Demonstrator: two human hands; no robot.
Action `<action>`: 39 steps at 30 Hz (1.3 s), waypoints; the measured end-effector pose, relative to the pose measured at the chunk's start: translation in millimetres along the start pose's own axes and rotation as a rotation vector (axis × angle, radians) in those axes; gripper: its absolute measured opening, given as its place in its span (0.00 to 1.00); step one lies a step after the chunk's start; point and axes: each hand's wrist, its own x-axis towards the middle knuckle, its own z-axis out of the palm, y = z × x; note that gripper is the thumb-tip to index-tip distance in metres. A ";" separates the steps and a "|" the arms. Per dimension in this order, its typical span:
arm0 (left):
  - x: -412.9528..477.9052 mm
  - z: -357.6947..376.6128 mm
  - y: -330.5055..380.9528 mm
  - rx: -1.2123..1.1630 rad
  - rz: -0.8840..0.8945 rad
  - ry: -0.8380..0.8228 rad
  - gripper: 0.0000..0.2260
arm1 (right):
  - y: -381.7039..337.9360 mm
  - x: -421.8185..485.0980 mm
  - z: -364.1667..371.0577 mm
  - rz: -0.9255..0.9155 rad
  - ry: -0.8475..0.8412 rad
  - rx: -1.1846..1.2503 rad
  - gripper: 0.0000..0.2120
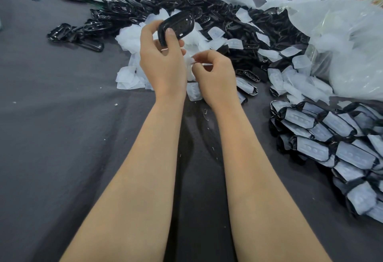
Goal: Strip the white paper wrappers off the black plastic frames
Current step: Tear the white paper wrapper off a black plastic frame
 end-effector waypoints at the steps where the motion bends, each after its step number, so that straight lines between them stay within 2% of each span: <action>1: 0.3 0.0 0.8 -0.004 0.016 0.000 0.04 | 0.0 -0.5 0.5 0.003 -0.017 -0.015 0.05; 4: 0.2 0.1 1.7 -0.020 -0.002 -0.025 0.05 | -1.3 -2.2 1.3 0.000 -0.042 0.006 0.03; 8: -1.5 0.4 2.6 -0.127 -0.171 -0.048 0.08 | -5.1 -5.8 7.3 -0.053 -0.057 0.067 0.04; 11: 0.8 -0.5 5.6 -0.282 -0.281 -0.051 0.06 | -6.9 -7.7 12.9 -0.119 -0.060 0.024 0.05; 13: 1.8 -1.1 6.0 -0.304 -0.317 -0.045 0.05 | -7.2 -7.6 13.8 -0.137 -0.021 0.005 0.05; 19: 13.5 -8.7 3.1 -0.336 -0.400 0.161 0.03 | -5.0 -7.1 10.8 -0.075 -0.024 -0.057 0.04; 22: 15.3 -12.0 2.9 -0.203 -0.270 0.216 0.03 | -4.4 -3.9 3.6 0.033 0.075 0.069 0.05; 24: 9.8 -9.6 4.0 -0.096 -0.132 0.157 0.04 | -5.7 -2.0 -1.9 0.165 0.105 0.354 0.08; 26: 3.6 -5.9 3.4 0.012 -0.035 0.065 0.04 | -5.5 -0.2 -6.8 0.222 0.111 0.555 0.09; 32: -6.8 -1.9 4.3 0.150 0.143 -0.133 0.06 | -0.3 2.6 -15.4 0.225 0.181 0.562 0.08; 36: -6.5 -0.6 2.5 0.141 0.065 -0.203 0.07 | 0.0 2.3 -21.6 0.137 0.297 0.568 0.07; 39: -6.3 -0.4 -2.5 0.145 -0.043 -0.262 0.07 | -3.2 2.0 -24.4 0.117 0.295 0.652 0.06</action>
